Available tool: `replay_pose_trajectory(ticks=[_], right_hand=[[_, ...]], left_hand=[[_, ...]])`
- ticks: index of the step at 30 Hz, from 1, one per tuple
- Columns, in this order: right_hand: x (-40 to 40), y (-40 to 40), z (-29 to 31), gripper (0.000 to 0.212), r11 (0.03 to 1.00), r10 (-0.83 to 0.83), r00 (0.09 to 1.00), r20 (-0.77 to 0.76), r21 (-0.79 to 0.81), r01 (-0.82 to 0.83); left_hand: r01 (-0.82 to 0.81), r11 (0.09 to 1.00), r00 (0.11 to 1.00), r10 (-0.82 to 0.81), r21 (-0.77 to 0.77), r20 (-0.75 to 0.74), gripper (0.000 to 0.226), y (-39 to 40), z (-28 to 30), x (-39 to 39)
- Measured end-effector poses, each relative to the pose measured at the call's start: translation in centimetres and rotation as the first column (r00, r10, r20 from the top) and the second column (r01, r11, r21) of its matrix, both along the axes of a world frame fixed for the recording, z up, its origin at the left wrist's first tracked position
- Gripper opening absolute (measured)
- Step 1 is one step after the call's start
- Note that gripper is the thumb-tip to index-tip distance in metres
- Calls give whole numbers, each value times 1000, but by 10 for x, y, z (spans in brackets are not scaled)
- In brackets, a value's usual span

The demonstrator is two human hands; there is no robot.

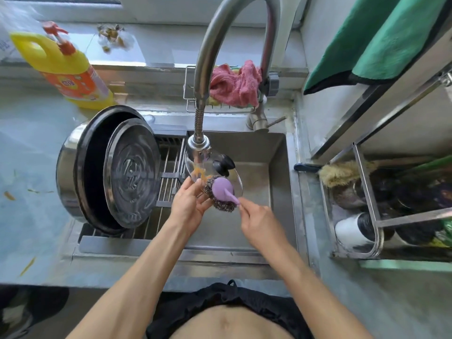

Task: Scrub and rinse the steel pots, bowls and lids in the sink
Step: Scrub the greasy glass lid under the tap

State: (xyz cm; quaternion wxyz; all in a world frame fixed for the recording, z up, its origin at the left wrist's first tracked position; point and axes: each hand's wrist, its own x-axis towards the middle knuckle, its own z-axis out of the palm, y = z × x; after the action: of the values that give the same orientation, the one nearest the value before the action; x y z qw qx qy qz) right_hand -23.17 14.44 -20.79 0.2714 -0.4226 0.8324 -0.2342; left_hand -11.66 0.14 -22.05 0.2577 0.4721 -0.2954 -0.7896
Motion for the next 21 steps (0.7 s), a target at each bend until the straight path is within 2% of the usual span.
replay_pose_trajectory(ticks=[4, 7, 12, 17, 21], right_hand=[[-17, -3, 20, 33, 981, 150, 967, -207, 152, -120], [-7, -9, 36, 41, 939, 327, 911, -253, 199, -282], [-23, -47, 46, 36, 963, 216, 931, -294, 223, -152], [-13, -29, 54, 30, 927, 371, 857, -358, 190, -322], [-31, -65, 50, 41, 964, 250, 902, -353, 172, -200]], left_hand=[[36, 999, 999, -36, -4, 3, 25, 4, 1, 3], [37, 999, 999, -38, 16, 31, 25, 3, 4, 7], [141, 987, 988, -134, -80, 81, 25, 6, 8, 9], [229, 959, 967, -205, -166, 150, 23, 0, 12, 19], [364, 900, 925, -319, -238, 205, 22, 6, 12, 17]])
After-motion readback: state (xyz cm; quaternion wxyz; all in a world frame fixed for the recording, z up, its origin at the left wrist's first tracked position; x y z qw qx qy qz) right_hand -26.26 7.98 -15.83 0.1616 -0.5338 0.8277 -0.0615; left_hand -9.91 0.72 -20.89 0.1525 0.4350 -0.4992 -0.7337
